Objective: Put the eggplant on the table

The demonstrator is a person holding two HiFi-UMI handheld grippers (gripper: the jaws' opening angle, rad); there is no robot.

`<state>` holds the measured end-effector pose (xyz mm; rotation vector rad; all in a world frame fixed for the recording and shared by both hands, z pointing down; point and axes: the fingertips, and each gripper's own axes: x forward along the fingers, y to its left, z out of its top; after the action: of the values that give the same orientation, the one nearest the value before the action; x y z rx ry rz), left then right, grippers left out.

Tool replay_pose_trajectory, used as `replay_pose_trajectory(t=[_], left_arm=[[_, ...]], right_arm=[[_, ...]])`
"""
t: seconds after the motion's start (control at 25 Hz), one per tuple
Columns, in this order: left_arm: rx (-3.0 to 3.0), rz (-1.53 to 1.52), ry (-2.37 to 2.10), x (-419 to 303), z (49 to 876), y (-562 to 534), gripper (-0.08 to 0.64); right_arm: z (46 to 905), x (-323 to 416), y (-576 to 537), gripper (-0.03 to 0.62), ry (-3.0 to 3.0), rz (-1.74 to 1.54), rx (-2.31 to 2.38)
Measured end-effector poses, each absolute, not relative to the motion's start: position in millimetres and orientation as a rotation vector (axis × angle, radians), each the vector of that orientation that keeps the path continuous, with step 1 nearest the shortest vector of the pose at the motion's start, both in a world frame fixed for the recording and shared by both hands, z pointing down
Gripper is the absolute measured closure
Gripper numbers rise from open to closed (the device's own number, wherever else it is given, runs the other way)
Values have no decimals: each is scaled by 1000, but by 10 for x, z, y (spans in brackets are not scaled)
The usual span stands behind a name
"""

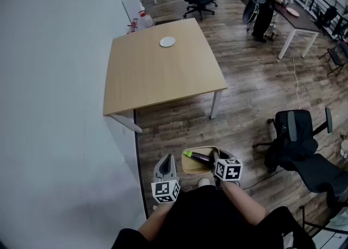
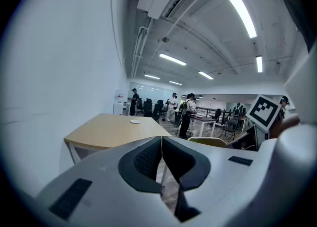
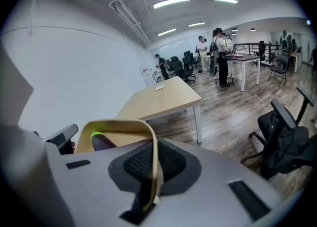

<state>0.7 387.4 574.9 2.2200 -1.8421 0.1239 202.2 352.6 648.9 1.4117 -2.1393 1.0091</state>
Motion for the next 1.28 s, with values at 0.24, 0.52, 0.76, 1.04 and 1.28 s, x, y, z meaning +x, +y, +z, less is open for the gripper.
replay_pose_trajectory(t=[0.24,0.52,0.76,1.04,1.28], left_arm=[[2286,105,-1860,311,5647,3864,545],[2328,118,-1862,427,5618,3743,545],[2329,86,-1918,363,5588,3462,545],[2324,46,-1910,158,5620,2861,545],[2357,69,-1921,-213,5681,2102,545]], right_arm=[[6587,2349,3449,520,-2095,1036,1461],[6776,2458,3351,520,-2045,1061,1479],[7005,2421,3101,520,-1998,1072,1463],[7130,2331,2561,520,-1944,1068,1456],[7175,2085,1891,520,-1912,1076,1427]])
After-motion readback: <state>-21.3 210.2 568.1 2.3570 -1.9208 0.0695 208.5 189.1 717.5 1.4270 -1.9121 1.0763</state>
